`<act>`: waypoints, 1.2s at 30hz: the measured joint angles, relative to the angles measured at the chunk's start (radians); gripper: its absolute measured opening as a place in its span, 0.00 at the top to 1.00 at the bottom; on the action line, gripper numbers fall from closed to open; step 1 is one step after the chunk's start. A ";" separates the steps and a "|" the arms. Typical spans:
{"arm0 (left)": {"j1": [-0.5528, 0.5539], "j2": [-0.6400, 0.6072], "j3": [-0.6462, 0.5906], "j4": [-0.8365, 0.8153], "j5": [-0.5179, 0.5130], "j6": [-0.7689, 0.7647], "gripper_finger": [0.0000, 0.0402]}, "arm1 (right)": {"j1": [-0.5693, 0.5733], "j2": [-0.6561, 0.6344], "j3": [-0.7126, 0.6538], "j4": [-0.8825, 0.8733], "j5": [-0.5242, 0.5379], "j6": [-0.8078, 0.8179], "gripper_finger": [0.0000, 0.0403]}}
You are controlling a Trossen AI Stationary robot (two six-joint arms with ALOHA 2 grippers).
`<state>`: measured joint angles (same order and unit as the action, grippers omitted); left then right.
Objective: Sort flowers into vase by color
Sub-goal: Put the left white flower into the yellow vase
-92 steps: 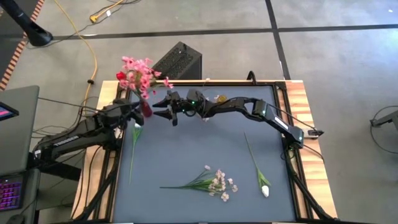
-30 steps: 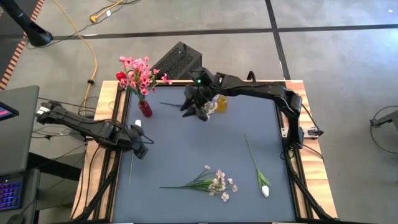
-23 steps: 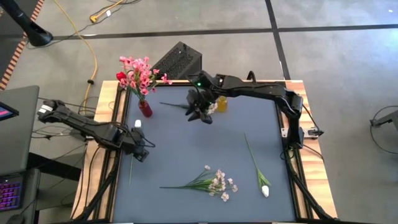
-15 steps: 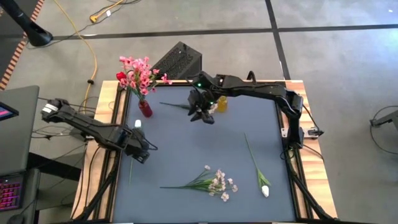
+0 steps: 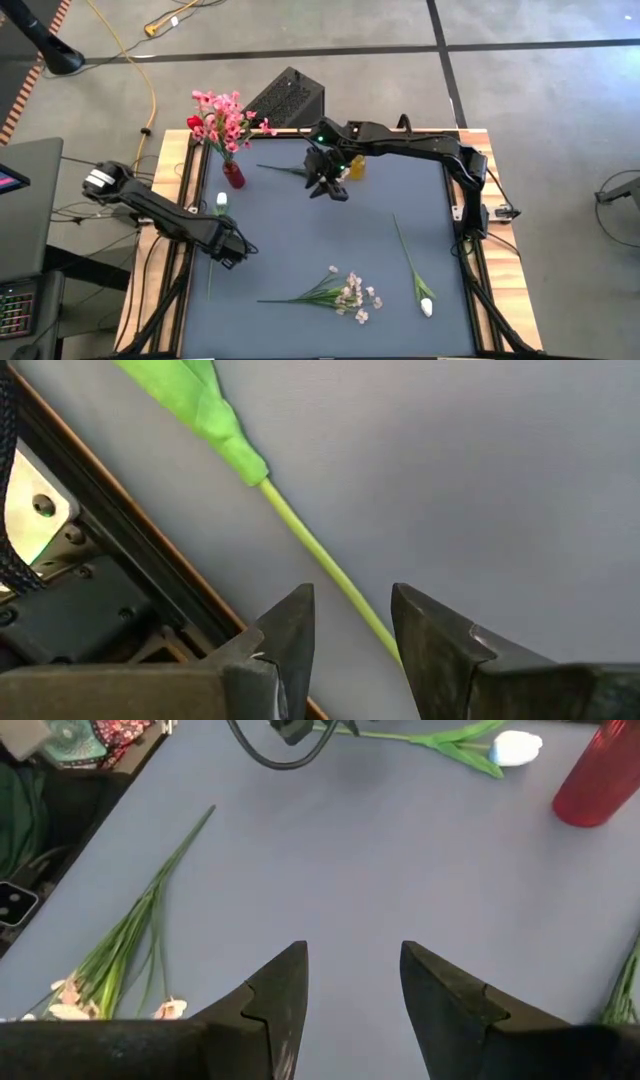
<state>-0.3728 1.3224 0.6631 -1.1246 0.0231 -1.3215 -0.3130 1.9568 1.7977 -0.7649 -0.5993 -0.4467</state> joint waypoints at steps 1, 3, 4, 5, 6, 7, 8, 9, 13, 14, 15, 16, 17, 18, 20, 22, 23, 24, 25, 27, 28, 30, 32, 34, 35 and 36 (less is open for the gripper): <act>0.000 0.003 -0.005 0.004 0.000 0.000 0.69 | 0.000 0.000 0.000 -0.007 0.000 -0.003 0.54; 0.000 -0.004 -0.026 0.027 -0.005 0.003 0.69 | 0.003 0.000 0.000 -0.015 0.000 -0.008 0.54; 0.000 -0.013 -0.039 0.043 -0.005 0.000 0.69 | 0.005 0.000 0.000 -0.019 0.000 -0.008 0.54; 0.000 -0.024 -0.059 0.069 -0.006 -0.004 0.69 | 0.007 0.000 0.000 -0.019 0.000 -0.008 0.54; 0.000 -0.030 -0.064 0.078 -0.008 -0.007 0.69 | 0.011 0.000 0.000 -0.020 0.000 -0.009 0.54; 0.000 -0.037 -0.072 0.087 -0.008 -0.007 0.69 | 0.014 0.000 0.000 -0.020 0.000 -0.012 0.54; 0.000 -0.045 -0.073 0.089 -0.009 -0.008 0.69 | 0.018 0.000 0.000 -0.021 -0.001 -0.018 0.54; 0.000 -0.049 -0.074 0.090 -0.012 -0.009 0.69 | 0.022 0.000 0.000 -0.020 -0.001 -0.025 0.54; 0.000 -0.043 -0.081 0.099 -0.015 -0.014 0.69 | 0.035 0.000 0.000 -0.021 -0.002 -0.029 0.54; 0.001 -0.035 -0.081 0.098 -0.005 -0.012 0.69 | 0.040 0.000 0.000 -0.021 -0.002 -0.031 0.54; 0.003 -0.021 -0.081 0.099 0.006 -0.010 0.69 | 0.042 0.000 0.000 -0.021 -0.002 -0.033 0.54; 0.003 -0.010 -0.082 0.099 0.016 -0.007 0.69 | 0.045 0.000 0.000 -0.021 -0.002 -0.033 0.54; 0.003 0.001 -0.082 0.099 0.029 -0.005 0.69 | 0.048 0.000 0.000 -0.021 -0.002 -0.033 0.54; 0.003 0.017 -0.082 0.100 0.045 -0.003 0.69 | 0.053 0.000 0.000 -0.021 -0.002 -0.033 0.54; 0.003 0.053 -0.078 0.102 0.068 0.002 0.69 | 0.057 0.000 0.000 -0.020 -0.002 -0.034 0.54; 0.003 0.084 -0.077 0.111 0.084 0.023 0.69 | 0.058 0.000 0.000 -0.020 -0.002 -0.036 0.54; 0.003 0.099 -0.076 0.118 0.089 0.037 0.69 | 0.059 0.000 0.000 -0.021 -0.002 -0.035 0.54; 0.003 0.108 -0.075 0.124 0.092 0.052 0.69 | 0.061 0.000 0.000 -0.021 -0.002 -0.035 0.54; 0.003 0.113 -0.075 0.128 0.092 0.060 0.69 | 0.064 0.000 0.000 -0.022 -0.002 -0.035 0.54; 0.003 0.115 -0.069 0.132 0.086 0.076 0.71 | 0.064 0.000 0.000 -0.024 -0.002 -0.034 0.54; 0.003 0.111 -0.065 0.135 0.084 0.079 0.73 | 0.064 0.000 0.000 -0.025 -0.002 -0.034 0.54; 0.002 0.091 -0.062 0.147 0.079 0.079 0.79 | 0.064 0.000 0.000 -0.031 -0.002 -0.034 0.54; 0.002 0.073 -0.061 0.166 0.079 0.078 0.87 | 0.064 0.000 0.000 -0.031 -0.002 -0.033 0.54; 0.001 0.057 -0.060 0.188 0.085 0.079 0.95 | 0.064 0.000 0.000 -0.035 -0.002 -0.033 0.54; 0.001 0.051 -0.059 0.191 0.085 0.081 0.98 | 0.064 0.000 0.000 -0.036 -0.002 -0.033 0.54; 0.001 0.044 -0.059 0.196 0.087 0.088 0.98 | 0.064 0.000 0.000 -0.036 -0.002 -0.033 0.54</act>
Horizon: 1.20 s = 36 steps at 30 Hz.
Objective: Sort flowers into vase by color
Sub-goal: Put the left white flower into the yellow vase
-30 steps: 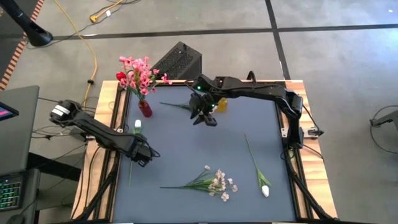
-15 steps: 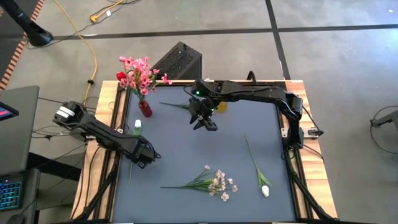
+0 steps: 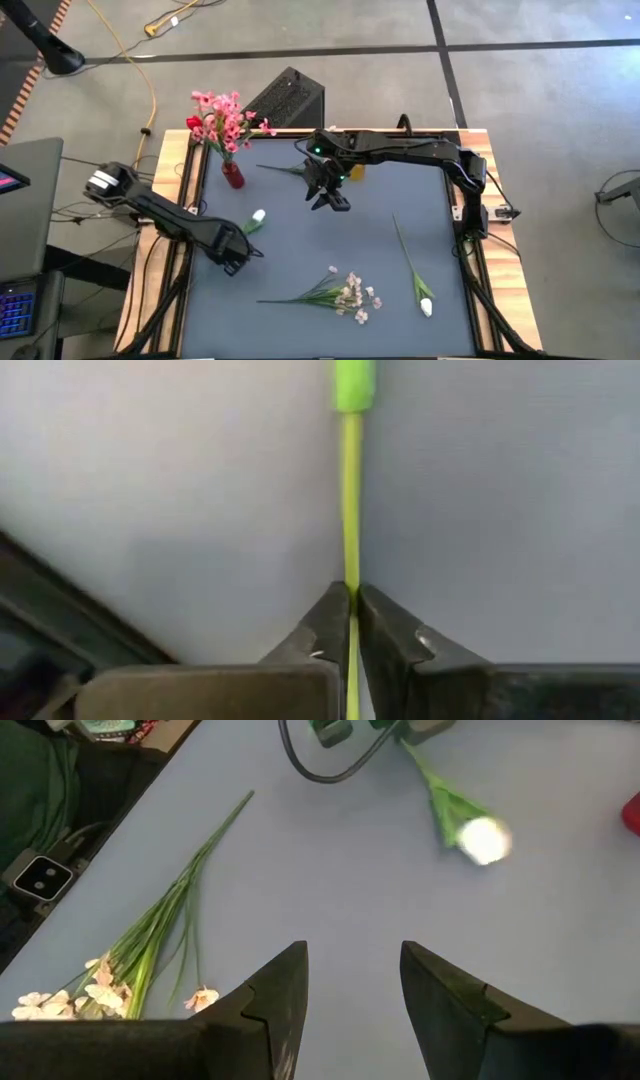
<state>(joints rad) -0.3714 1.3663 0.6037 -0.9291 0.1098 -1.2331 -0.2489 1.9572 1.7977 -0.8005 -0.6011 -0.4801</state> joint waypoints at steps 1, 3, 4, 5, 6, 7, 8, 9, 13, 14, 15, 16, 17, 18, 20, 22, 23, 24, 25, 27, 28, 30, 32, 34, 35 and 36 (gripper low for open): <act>0.000 -0.007 0.000 0.008 0.001 0.010 0.98 | 0.000 0.000 0.000 0.000 0.000 0.000 0.54; 0.000 -0.025 0.000 0.028 0.004 0.026 0.99 | 0.000 0.000 0.000 -0.001 0.000 0.000 0.54; 0.000 -0.038 0.000 0.041 0.007 0.038 0.99 | 0.000 0.000 0.000 -0.003 0.000 0.000 0.54; 0.000 -0.052 0.000 0.060 0.010 0.048 1.00 | 0.000 0.000 0.000 -0.007 0.000 0.000 0.54; 0.000 -0.067 0.000 0.081 0.008 0.060 1.00 | 0.000 0.000 0.000 -0.011 0.000 0.001 0.54; 0.000 -0.083 0.000 0.102 0.001 0.070 1.00 | 0.000 0.000 0.000 -0.017 0.000 0.001 0.54; 0.000 -0.101 0.000 0.120 -0.012 0.077 1.00 | 0.000 0.000 0.000 -0.028 0.001 0.000 0.54; 0.000 -0.120 0.000 0.135 -0.028 0.088 1.00 | 0.000 -0.002 0.000 -0.045 0.004 -0.002 0.54; 0.000 -0.198 0.001 0.239 -0.117 0.159 1.00 | -0.011 -0.031 -0.002 -0.114 0.054 -0.026 0.54; 0.000 -0.217 0.001 0.263 -0.140 0.181 1.00 | -0.017 -0.043 -0.002 -0.131 0.054 -0.027 0.54; 0.000 -0.233 0.002 0.292 -0.163 0.203 1.00 | -0.026 -0.056 -0.002 -0.149 0.053 -0.033 0.54; 0.000 -0.249 0.002 0.319 -0.188 0.227 1.00 | -0.035 -0.071 -0.002 -0.173 0.053 -0.043 0.54; 0.000 -0.263 0.002 0.341 -0.211 0.252 1.00 | -0.045 -0.085 -0.002 -0.201 0.053 -0.049 0.54; 0.000 -0.278 0.002 0.364 -0.235 0.276 1.00 | -0.057 -0.103 -0.010 -0.220 0.052 -0.050 0.54; 0.000 -0.297 0.002 0.412 -0.285 0.331 1.00 | -0.087 -0.149 -0.052 -0.245 0.052 -0.047 0.55; 0.001 -0.310 0.002 0.451 -0.331 0.399 1.00 | -0.123 -0.206 -0.119 -0.242 0.050 -0.033 0.57; 0.001 -0.313 0.002 0.477 -0.353 0.444 1.00 | -0.141 -0.238 -0.158 -0.230 0.051 -0.018 0.58; 0.001 -0.314 0.002 0.508 -0.370 0.491 1.00 | -0.157 -0.270 -0.200 -0.214 0.051 0.000 0.59; 0.001 -0.313 0.002 0.542 -0.387 0.544 1.00 | -0.173 -0.305 -0.243 -0.186 0.051 0.019 0.59; 0.009 -0.310 0.002 0.628 -0.402 0.651 1.00 | -0.197 -0.375 -0.330 -0.126 0.051 0.051 0.61; 0.018 -0.306 0.002 0.683 -0.402 0.701 1.00 | -0.205 -0.411 -0.376 -0.084 0.050 0.068 0.62; 0.044 -0.299 0.002 0.773 -0.403 0.798 1.00 | -0.212 -0.475 -0.460 0.009 0.050 0.103 0.63; 0.074 -0.293 0.002 0.872 -0.405 0.896 1.00 | -0.210 -0.530 -0.541 0.106 0.045 0.138 0.64; 0.106 -0.291 0.002 0.965 -0.405 0.997 1.00 | -0.200 -0.572 -0.618 0.224 0.014 0.172 0.64; 0.123 -0.291 0.002 1.012 -0.405 1.045 1.00 | -0.194 -0.589 -0.654 0.288 -0.009 0.189 0.64; 0.141 -0.291 0.002 1.058 -0.404 1.091 1.00 | -0.186 -0.599 -0.688 0.351 -0.035 0.205 0.64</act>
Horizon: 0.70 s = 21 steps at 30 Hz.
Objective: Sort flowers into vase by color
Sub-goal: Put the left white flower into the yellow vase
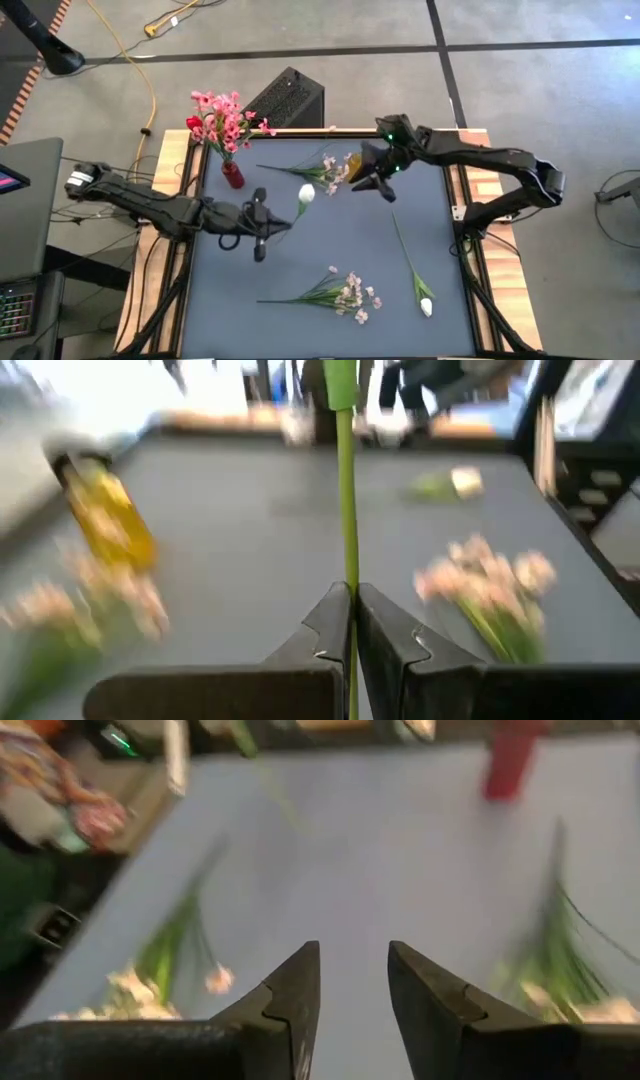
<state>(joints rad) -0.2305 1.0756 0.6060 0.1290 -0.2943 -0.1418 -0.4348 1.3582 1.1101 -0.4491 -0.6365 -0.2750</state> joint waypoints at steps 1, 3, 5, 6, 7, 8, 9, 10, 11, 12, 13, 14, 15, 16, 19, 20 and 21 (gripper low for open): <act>0.019 0.000 0.000 0.045 -0.001 0.044 1.00 | 0.010 -0.006 -0.031 0.068 -0.029 0.019 0.64; 0.060 0.005 0.000 0.135 0.003 0.104 1.00 | 0.032 -0.003 -0.080 0.201 -0.068 0.059 0.63; 0.100 0.007 0.000 0.201 0.041 0.142 1.00 | 0.059 0.013 -0.108 0.309 -0.080 0.098 0.63; 0.118 0.008 0.000 0.232 0.065 0.152 1.00 | 0.075 0.026 -0.116 0.360 -0.080 0.114 0.63; 0.134 0.015 0.001 0.264 0.083 0.159 1.00 | 0.091 0.042 -0.118 0.398 -0.081 0.123 0.63; 0.148 0.022 0.002 0.292 0.095 0.164 1.00 | 0.106 0.057 -0.118 0.430 -0.081 0.126 0.63; 0.156 0.024 0.001 0.301 0.105 0.168 1.00 | 0.124 0.072 -0.118 0.458 -0.081 0.126 0.63; 0.162 0.024 0.001 0.308 0.111 0.171 1.00 | 0.141 0.088 -0.118 0.493 -0.080 0.126 0.63; 0.167 0.026 0.001 0.327 0.122 0.176 1.00 | 0.155 0.103 -0.118 0.537 -0.079 0.127 0.63; 0.171 0.033 0.001 0.344 0.128 0.182 1.00 | 0.169 0.117 -0.118 0.577 -0.076 0.129 0.63; 0.173 0.037 0.002 0.350 0.130 0.183 1.00 | 0.180 0.131 -0.118 0.614 -0.077 0.132 0.63; 0.173 0.040 0.002 0.342 0.132 0.183 1.00 | 0.191 0.142 -0.118 0.658 -0.076 0.139 0.63; 0.173 0.042 0.000 0.335 0.133 0.184 1.00 | 0.199 0.155 -0.118 0.697 -0.072 0.144 0.63; 0.173 0.046 0.000 0.338 0.133 0.184 1.00 | 0.207 0.165 -0.118 0.729 -0.071 0.144 0.63; 0.171 0.057 0.001 0.340 0.134 0.184 1.00 | 0.214 0.191 -0.118 0.817 -0.059 0.145 0.63; 0.170 0.057 0.000 0.342 0.136 0.184 1.00 | 0.216 0.201 -0.117 0.843 -0.049 0.148 0.63; 0.170 0.057 0.000 0.349 0.140 0.184 1.00 | 0.220 0.210 -0.117 0.864 -0.046 0.148 0.62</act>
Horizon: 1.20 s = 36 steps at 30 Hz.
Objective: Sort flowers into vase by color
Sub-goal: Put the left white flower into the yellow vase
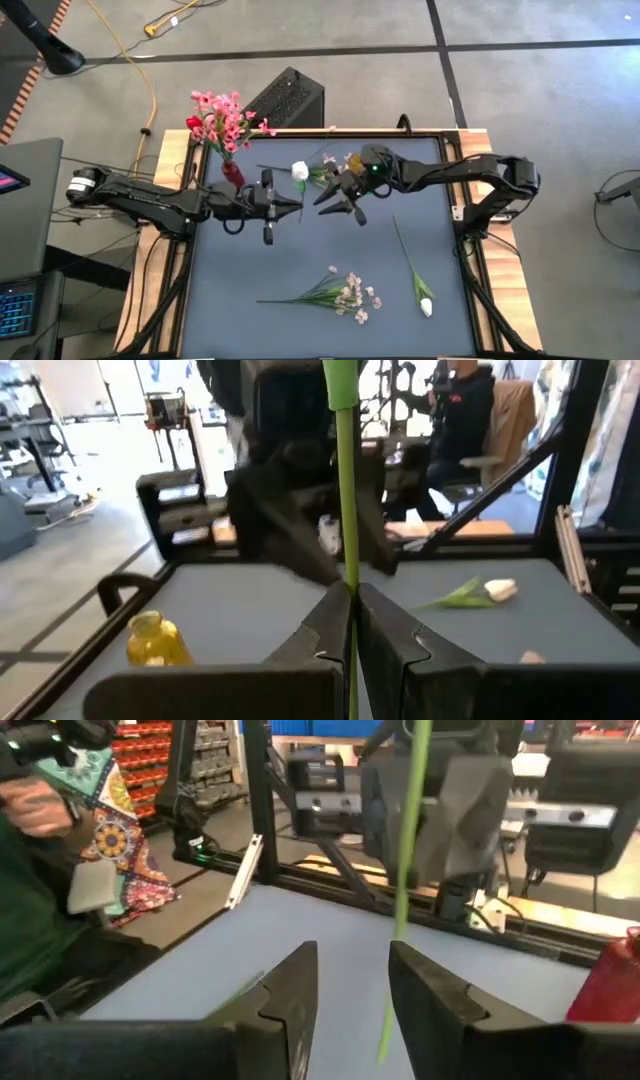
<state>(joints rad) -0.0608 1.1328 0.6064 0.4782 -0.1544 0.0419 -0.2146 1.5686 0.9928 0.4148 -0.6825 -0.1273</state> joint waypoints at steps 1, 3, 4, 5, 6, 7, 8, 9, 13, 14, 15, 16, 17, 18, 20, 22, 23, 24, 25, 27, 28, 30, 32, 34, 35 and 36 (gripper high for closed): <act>0.000 -0.001 0.000 0.007 0.001 0.000 1.00 | 0.002 0.011 0.000 0.020 0.001 0.000 0.61; 0.000 -0.001 0.000 0.008 0.001 0.000 1.00 | 0.007 0.033 0.001 0.060 0.004 0.000 0.58; 0.000 -0.001 0.000 0.008 0.001 0.000 1.00 | 0.011 0.042 0.001 0.074 0.004 0.000 0.56; 0.000 -0.001 0.000 0.009 0.002 0.000 1.00 | 0.013 0.053 0.001 0.091 0.004 0.000 0.53; 0.000 -0.001 0.000 0.010 0.002 0.000 1.00 | 0.014 0.061 0.001 0.109 0.004 0.003 0.50; 0.000 -0.001 0.000 0.010 0.001 0.000 1.00 | 0.014 0.068 0.001 0.122 0.004 0.006 0.47; 0.000 -0.001 0.000 0.008 0.001 0.000 1.00 | 0.013 0.073 0.001 0.133 0.009 0.008 0.45; 0.000 -0.001 0.000 0.006 0.001 0.000 1.00 | 0.013 0.074 0.001 0.136 0.026 0.008 0.42; 0.000 -0.001 0.000 0.009 -0.002 0.004 1.00 | 0.011 0.074 0.001 0.151 0.132 0.007 0.37; 0.000 -0.001 0.000 0.010 -0.010 0.007 1.00 | 0.011 0.074 0.001 0.155 0.138 0.008 0.37; 0.000 -0.001 0.000 0.010 -0.015 0.007 1.00 | 0.011 0.074 0.001 0.160 0.138 0.013 0.37; 0.000 -0.001 0.000 0.011 -0.021 0.007 1.00 | 0.011 0.074 0.001 0.165 0.138 0.020 0.37; 0.000 -0.001 0.000 0.012 -0.031 0.007 1.00 | 0.012 0.074 0.001 0.166 0.138 0.023 0.37; 0.000 -0.001 0.000 0.017 -0.039 0.007 1.00 | 0.015 0.074 0.001 0.165 0.140 0.023 0.37; 0.000 -0.001 0.000 0.036 -0.042 0.007 1.00 | 0.025 0.074 0.001 0.165 0.169 0.022 0.38; 0.001 0.001 0.000 0.056 -0.056 0.007 1.00 | 0.037 0.074 0.001 0.176 0.198 0.020 0.38; 0.002 0.008 0.000 0.068 -0.067 0.007 1.00 | 0.044 0.074 0.001 0.181 0.212 0.017 0.39; 0.002 0.014 0.000 0.078 -0.078 0.007 1.00 | 0.051 0.073 0.001 0.182 0.233 0.015 0.39; 0.002 0.018 0.000 0.077 -0.091 0.007 1.00 | 0.059 0.073 0.001 0.184 0.258 0.015 0.39; 0.002 0.042 0.000 0.119 -0.096 0.007 1.00 | 0.071 0.073 0.001 0.178 0.297 0.006 0.41; 0.002 0.051 0.001 0.130 -0.097 0.010 1.00 | 0.074 0.073 0.001 0.174 0.313 -0.001 0.41; 0.002 0.065 0.000 0.137 -0.101 0.018 1.00 | 0.075 0.073 0.001 0.174 0.330 -0.002 0.43; 0.002 0.074 0.000 0.154 -0.126 0.019 1.00 | 0.070 0.073 0.001 0.173 0.334 -0.003 0.46; 0.002 0.079 0.000 0.152 -0.142 0.025 1.00 | 0.068 0.073 0.001 0.171 0.343 -0.001 0.49; 0.002 0.080 0.000 0.149 -0.143 0.026 1.00 | 0.068 0.073 0.001 0.169 0.346 0.000 0.51; 0.002 0.080 0.000 0.146 -0.146 0.026 1.00 | 0.067 0.073 0.001 0.168 0.346 0.001 0.54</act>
<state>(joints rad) -0.0589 1.2125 0.6064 0.6243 -0.3007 0.0681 -0.1478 1.6420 0.9939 0.5824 -0.3367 -0.1261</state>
